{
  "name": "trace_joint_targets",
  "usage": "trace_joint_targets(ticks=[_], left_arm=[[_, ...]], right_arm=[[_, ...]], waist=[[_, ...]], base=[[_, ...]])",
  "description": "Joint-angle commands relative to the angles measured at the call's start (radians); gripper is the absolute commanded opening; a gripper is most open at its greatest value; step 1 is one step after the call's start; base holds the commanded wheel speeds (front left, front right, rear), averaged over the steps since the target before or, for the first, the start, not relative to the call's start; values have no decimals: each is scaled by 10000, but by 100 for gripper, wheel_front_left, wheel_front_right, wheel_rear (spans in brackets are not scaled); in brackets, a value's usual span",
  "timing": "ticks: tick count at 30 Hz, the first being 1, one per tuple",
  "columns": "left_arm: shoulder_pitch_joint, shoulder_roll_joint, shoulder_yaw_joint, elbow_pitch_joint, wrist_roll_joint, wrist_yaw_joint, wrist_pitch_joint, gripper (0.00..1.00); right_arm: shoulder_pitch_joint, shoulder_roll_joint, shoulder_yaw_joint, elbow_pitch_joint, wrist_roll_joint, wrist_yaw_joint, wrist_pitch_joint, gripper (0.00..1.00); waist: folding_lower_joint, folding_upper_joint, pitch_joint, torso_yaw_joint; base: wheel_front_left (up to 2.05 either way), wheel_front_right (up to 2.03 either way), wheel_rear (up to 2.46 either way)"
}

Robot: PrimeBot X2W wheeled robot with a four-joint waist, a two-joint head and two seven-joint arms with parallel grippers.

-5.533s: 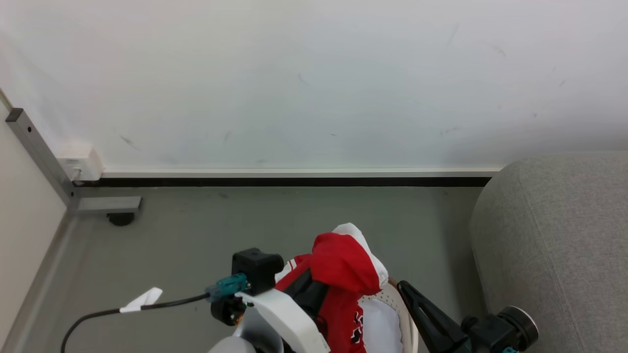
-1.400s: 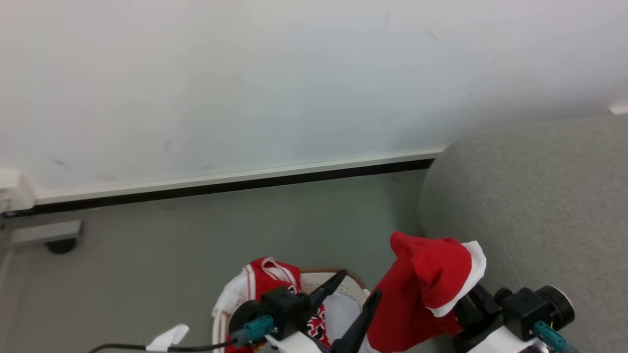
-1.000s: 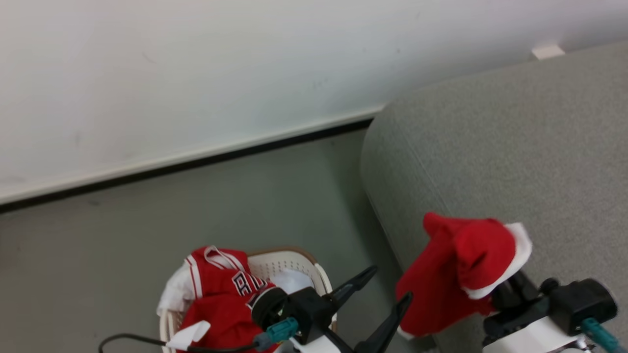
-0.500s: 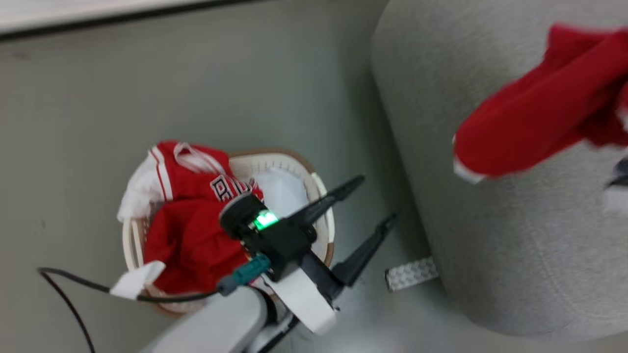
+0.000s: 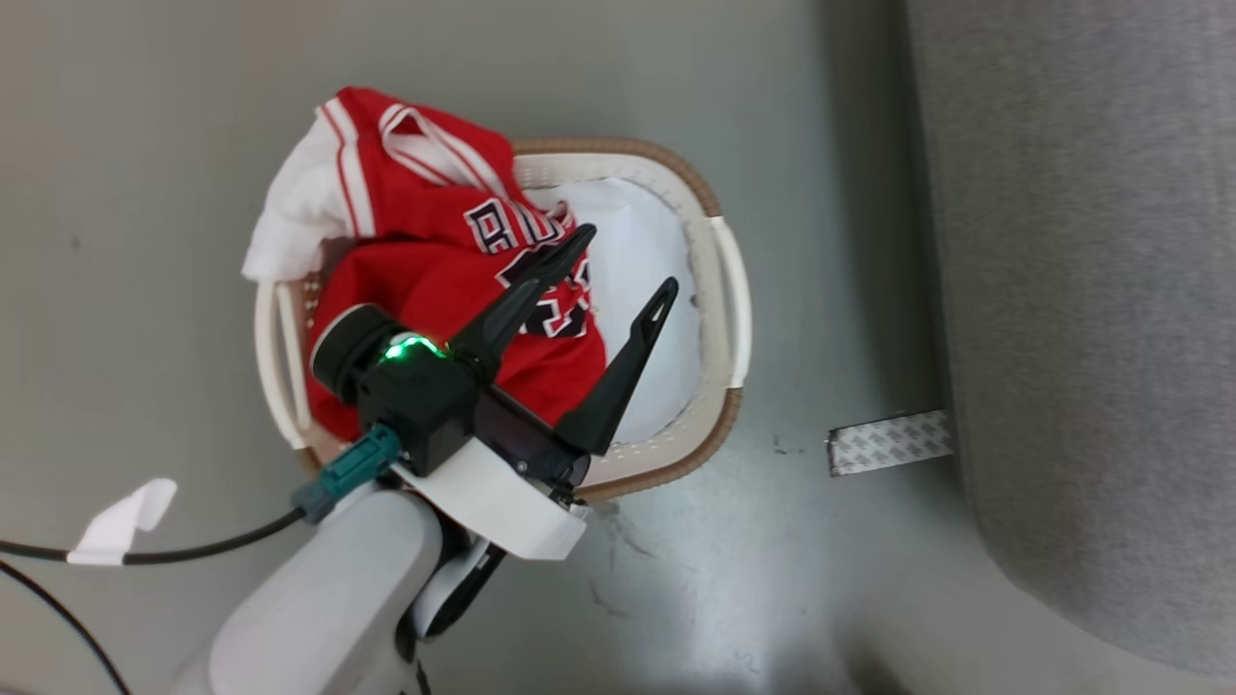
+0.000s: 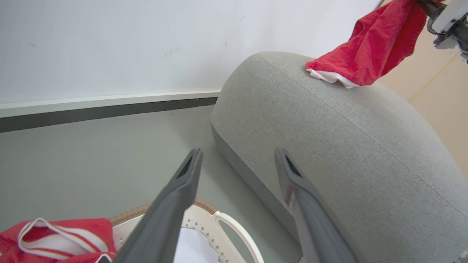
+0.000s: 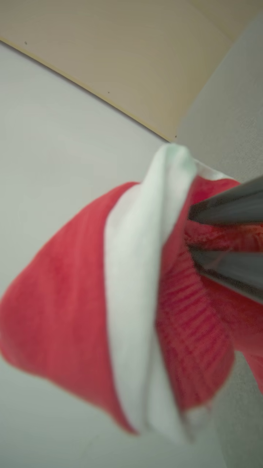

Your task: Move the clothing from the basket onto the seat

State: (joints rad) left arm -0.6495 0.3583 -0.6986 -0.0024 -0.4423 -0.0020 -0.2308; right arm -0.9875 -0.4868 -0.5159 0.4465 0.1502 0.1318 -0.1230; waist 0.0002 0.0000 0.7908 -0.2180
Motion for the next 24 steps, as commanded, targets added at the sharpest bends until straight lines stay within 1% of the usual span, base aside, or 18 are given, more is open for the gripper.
trace_joint_targets(ticks=[1, 2, 3, 4, 5, 9, 13, 15, 18, 23, 24], left_arm=[[137, 32, 26, 48, -82, 29, -113, 100], [194, -4, 41, 94, -116, 19, -140, 100], [239, -51, 40, 147, -121, 17, -153, 100], [288, -96, 60, 190, -163, 32, -187, 100], [320, -118, 105, 247, -175, 77, -188, 100], [483, -163, 342, 429, -328, 198, -250, 100], [718, -111, 536, 586, -483, 250, -293, 100], [895, -80, 624, 715, -514, 272, -316, 100], [1288, -147, 781, 903, -641, 299, -344, 100], [2142, -398, 1235, 1133, -755, 340, -331, 100], [2142, -398, 1235, 1133, -755, 340, -331, 100]], right_arm=[[61, 166, -216, 446, -279, -22, 39, 7], [142, 321, -488, 792, -399, -22, -17, 30], [242, 519, -775, 1141, -482, -23, -144, 47], [383, 685, -990, 1438, -591, -22, -268, 77], [546, 876, -1109, 1714, -660, -22, -445, 100], [1268, 1672, -1273, 2417, -688, -22, -1146, 100], [2338, 2473, -1015, 2396, -417, -22, -1424, 100], [2942, 2840, -802, 1881, -328, -22, -1429, 100], [4171, 3561, -439, 1002, -442, -22, -1422, 100], [5772, 4134, 222, -345, -667, -22, -1424, 100], [5772, 4134, 222, -345, -667, -22, -1424, 100]], waist=[[-2, 0, 151, 216], [-2, 0, 126, 253], [-2, 0, 76, 285], [-2, 0, 21, 315], [-2, 0, -38, 321], [-2, 0, -311, 294], [-2, 0, -798, 178], [-2, 0, -1163, 108], [-2, 0, -1874, 15], [-2, 0, -3239, -56], [-2, 0, -3239, -56]], base=[[0, 0, 0], [0, 0, 0], [0, 0, 0], [0, 0, 0], [0, 0, 0], [0, 0, 0], [0, 0, 0], [0, 0, 0], [0, 0, 0], [0, 0, 0], [0, 0, 0]])
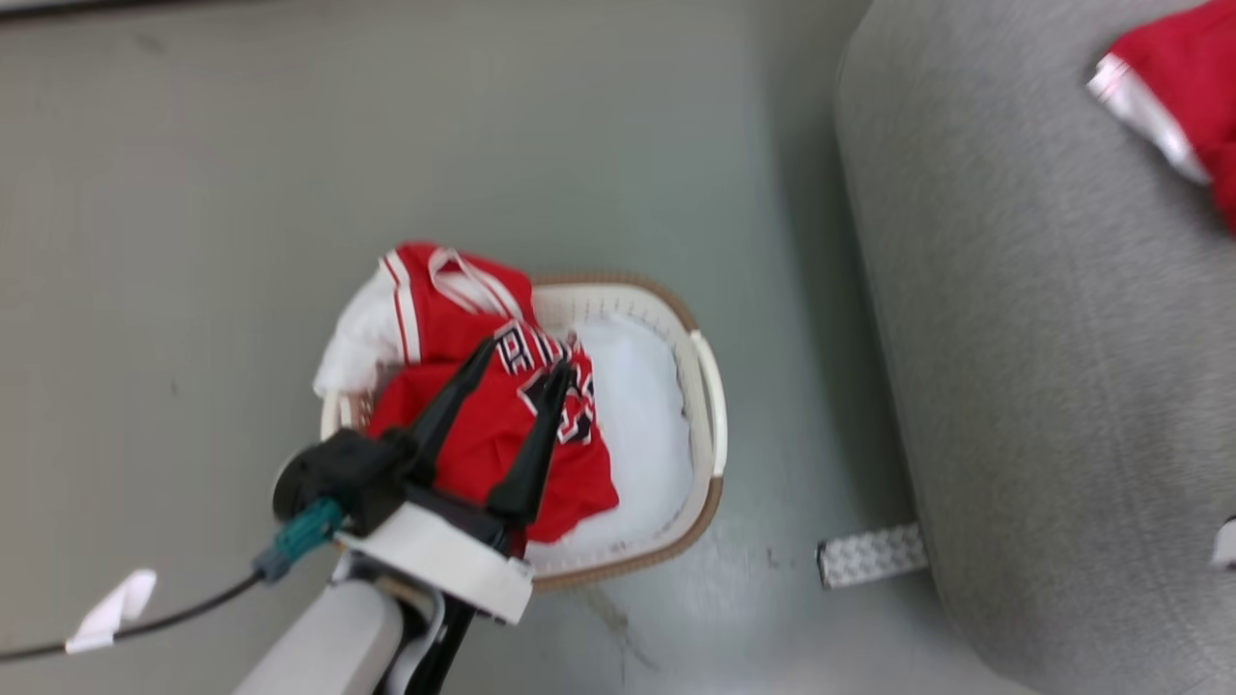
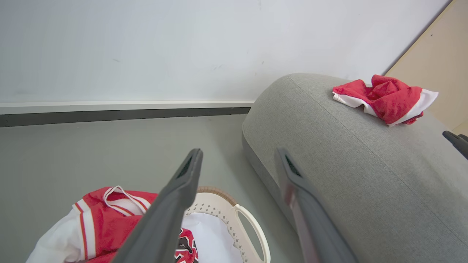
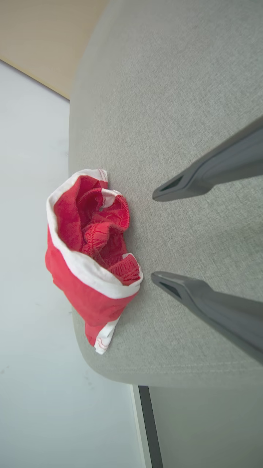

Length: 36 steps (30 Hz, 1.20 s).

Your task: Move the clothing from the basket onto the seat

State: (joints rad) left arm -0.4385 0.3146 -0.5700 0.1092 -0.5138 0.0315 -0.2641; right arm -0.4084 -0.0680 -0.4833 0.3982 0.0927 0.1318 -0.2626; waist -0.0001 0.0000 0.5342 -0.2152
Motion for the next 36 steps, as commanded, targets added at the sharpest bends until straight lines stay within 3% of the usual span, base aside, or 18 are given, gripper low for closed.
trace_joint_targets(ticks=[1, 6, 12, 20, 28, 36], left_arm=[[238, -8, 68, 59, 13, 7, 2, 100], [1348, -396, 877, 317, 288, -113, -1, 100], [2724, -1002, 2102, 526, 766, -381, -3, 100], [4413, -1677, 3676, 707, 1581, -764, -2, 100], [5288, -2187, 4678, 664, 2278, -1154, -3, 100], [5432, -2438, 5148, 669, 2604, -1442, -3, 100]], right_arm=[[267, 2, 76, -93, -119, -22, -28, 100], [1604, 152, 1020, -1104, -258, -22, -28, 100], [3013, 152, 2144, -1978, -250, -22, -15, 100], [4034, 160, 3572, -2202, -35, -22, -14, 100], [4432, 161, 4181, -2022, 330, -22, -13, 100], [4544, 162, 4476, -1948, 477, -22, -13, 100]], waist=[[1, 0, -942, -82], [1, 0, -2355, 170], [1, 0, -3805, 986], [1, 0, -5168, 1840], [1, 0, -5716, 2284], [1, 0, -5800, 2236]], base=[[0, 0, 0], [0, 0, 0], [0, 0, 0], [0, 0, 0], [0, 0, 0], [0, 0, 0]])
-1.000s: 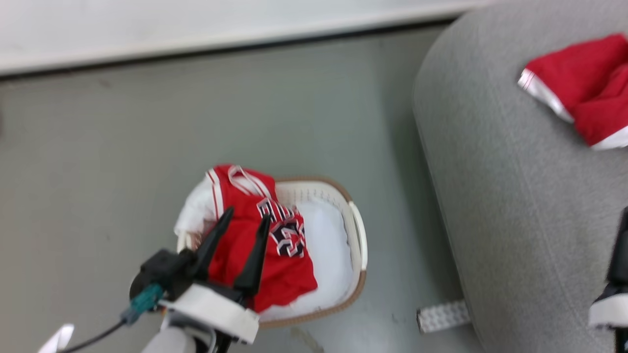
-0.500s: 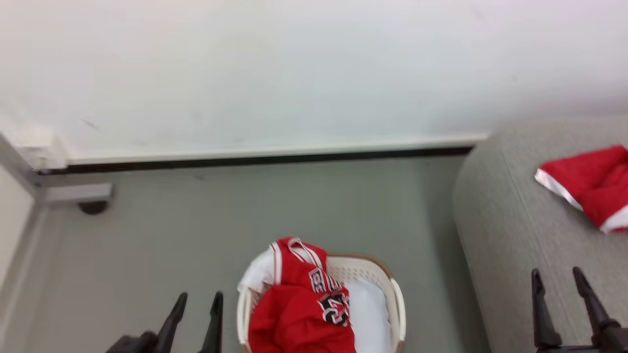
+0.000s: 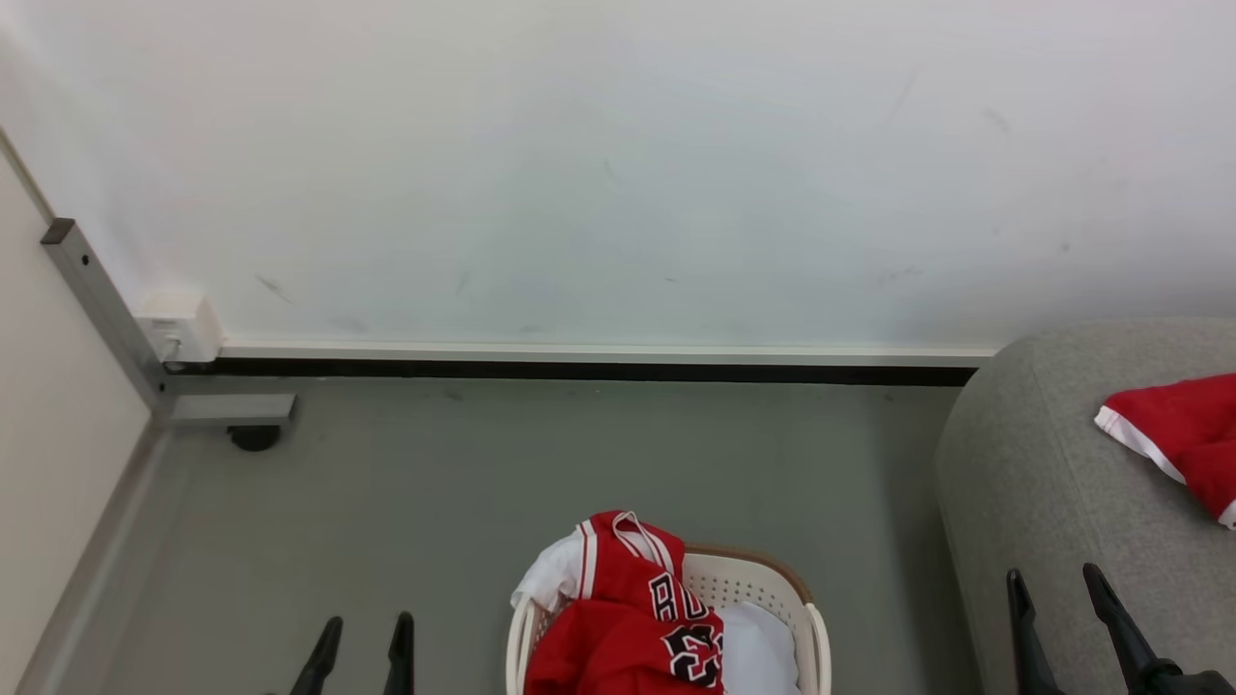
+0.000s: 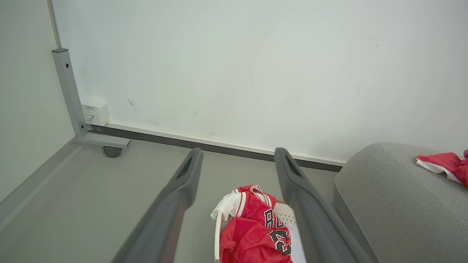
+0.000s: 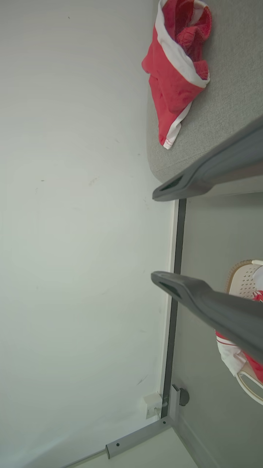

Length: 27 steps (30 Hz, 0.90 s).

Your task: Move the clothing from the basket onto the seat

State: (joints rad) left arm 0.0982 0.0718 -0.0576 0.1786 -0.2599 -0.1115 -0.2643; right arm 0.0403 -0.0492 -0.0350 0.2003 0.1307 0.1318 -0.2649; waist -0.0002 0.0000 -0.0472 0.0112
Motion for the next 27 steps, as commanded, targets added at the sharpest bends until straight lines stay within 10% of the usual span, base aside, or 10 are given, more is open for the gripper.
trace_joint_targets(ticks=[1, 12, 27], left_arm=[[54, -33, 46, -46, 100, -25, -1, 100], [-781, -63, -314, 209, 205, -179, -2, 100], [-5592, 1003, -2439, 2493, 564, -180, 1559, 100]], right_arm=[[39, -27, 10, 38, 82, -22, 10, 100], [-354, -27, 277, -9, -6, -22, 10, 100], [-2273, -15, 742, -961, 676, -22, 10, 100]], waist=[[2, 0, 38, -76], [2, 0, 911, -1092], [2, 0, 4974, -2882]], base=[[0, 0, 0], [0, 0, 0], [0, 0, 0]])
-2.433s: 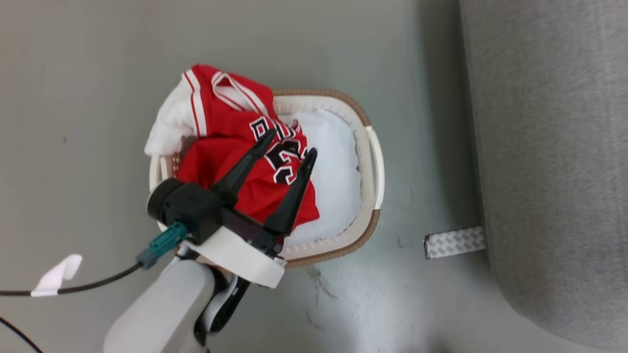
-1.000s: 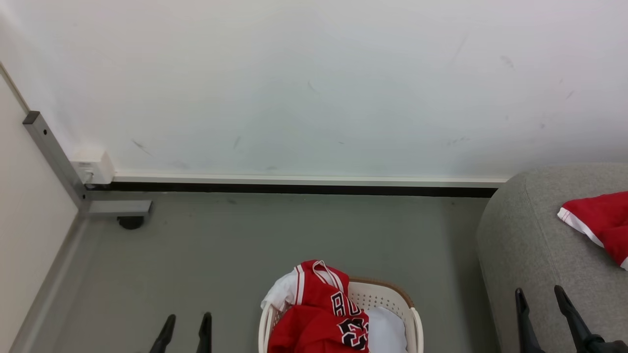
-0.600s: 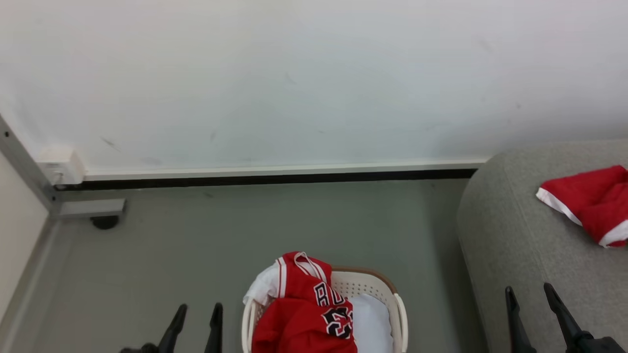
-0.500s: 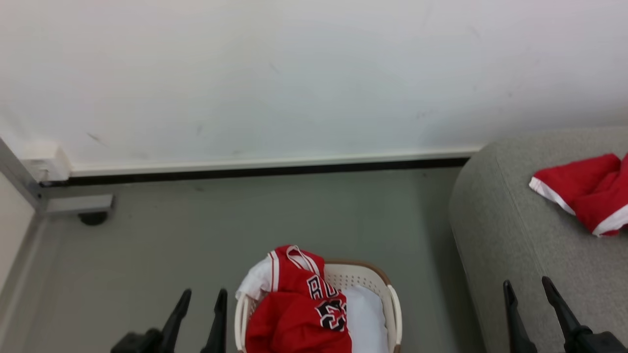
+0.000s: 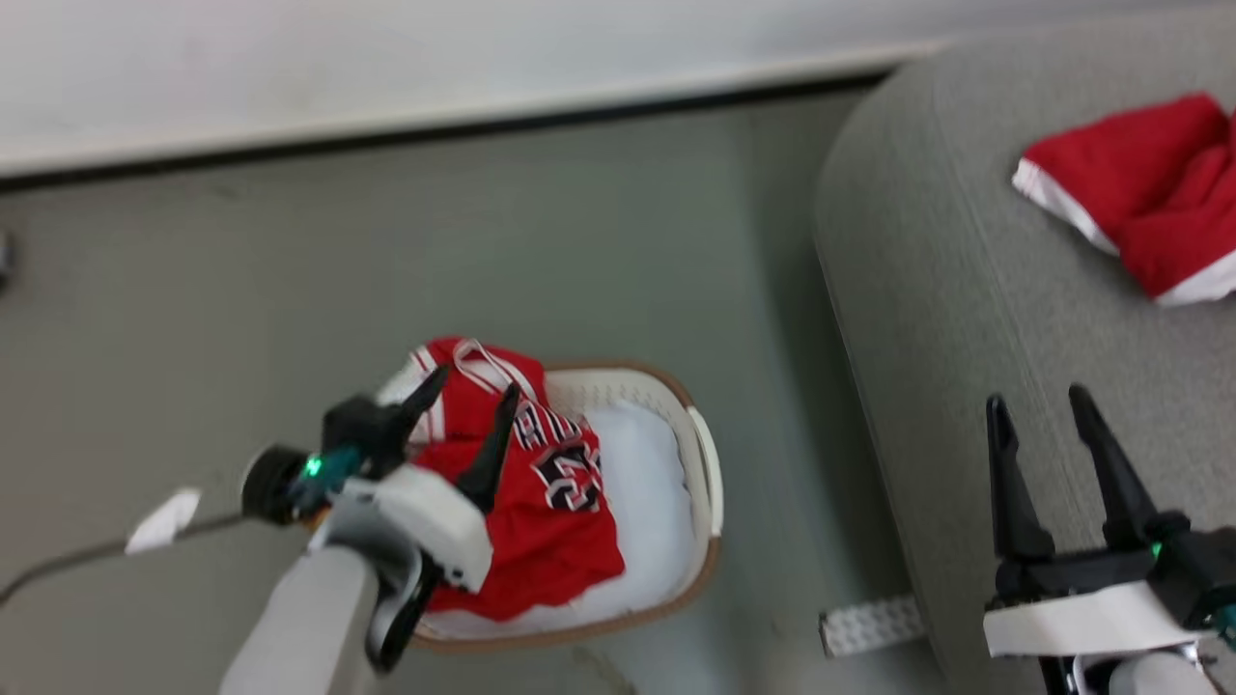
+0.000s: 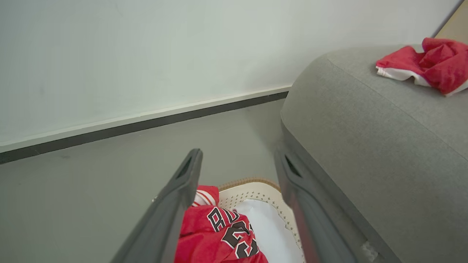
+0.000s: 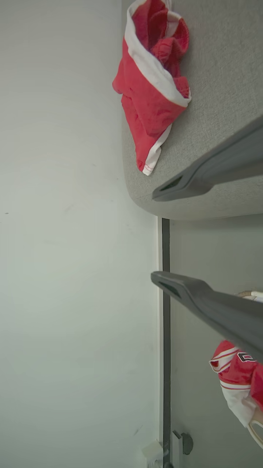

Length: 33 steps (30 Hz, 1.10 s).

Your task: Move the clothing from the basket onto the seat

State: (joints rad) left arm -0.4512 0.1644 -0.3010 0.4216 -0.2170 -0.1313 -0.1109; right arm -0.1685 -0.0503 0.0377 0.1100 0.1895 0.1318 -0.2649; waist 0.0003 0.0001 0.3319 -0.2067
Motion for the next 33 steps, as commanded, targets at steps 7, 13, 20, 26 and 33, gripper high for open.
trace_joint_targets(ticks=[7, 13, 20, 26, 33], left_arm=[[-2066, -112, -684, 2296, 738, 227, 1671, 100], [-3367, 105, -1069, 3959, 1396, 730, 2543, 100], [-4462, 607, -1172, 5114, 1741, 978, 2865, 100], [-4995, 803, -1147, 5755, 1777, 1291, 2797, 100], [-5117, 684, -1353, 6446, 1707, 984, 2830, 48]], right_arm=[[-961, 1, 140, -669, 624, -22, 10, 100], [-1521, -1, 382, -1097, 1089, -22, 10, 100], [-1886, -1, 630, -1423, 1663, -22, 8, 100], [-2018, 0, 658, -1545, 1929, -22, 10, 100], [-2049, -3, 592, -1589, 1809, -22, 8, 100]], waist=[[-3, -1, 2853, -1148], [-3, -1, 4075, -1515], [-3, -1, 5440, -1877], [-3, -1, 6145, -2026], [-3, -1, 6256, -1888]], base=[[0, 0, 0], [0, 0, 0], [0, 0, 0], [0, 0, 0], [5, 5, 5]])
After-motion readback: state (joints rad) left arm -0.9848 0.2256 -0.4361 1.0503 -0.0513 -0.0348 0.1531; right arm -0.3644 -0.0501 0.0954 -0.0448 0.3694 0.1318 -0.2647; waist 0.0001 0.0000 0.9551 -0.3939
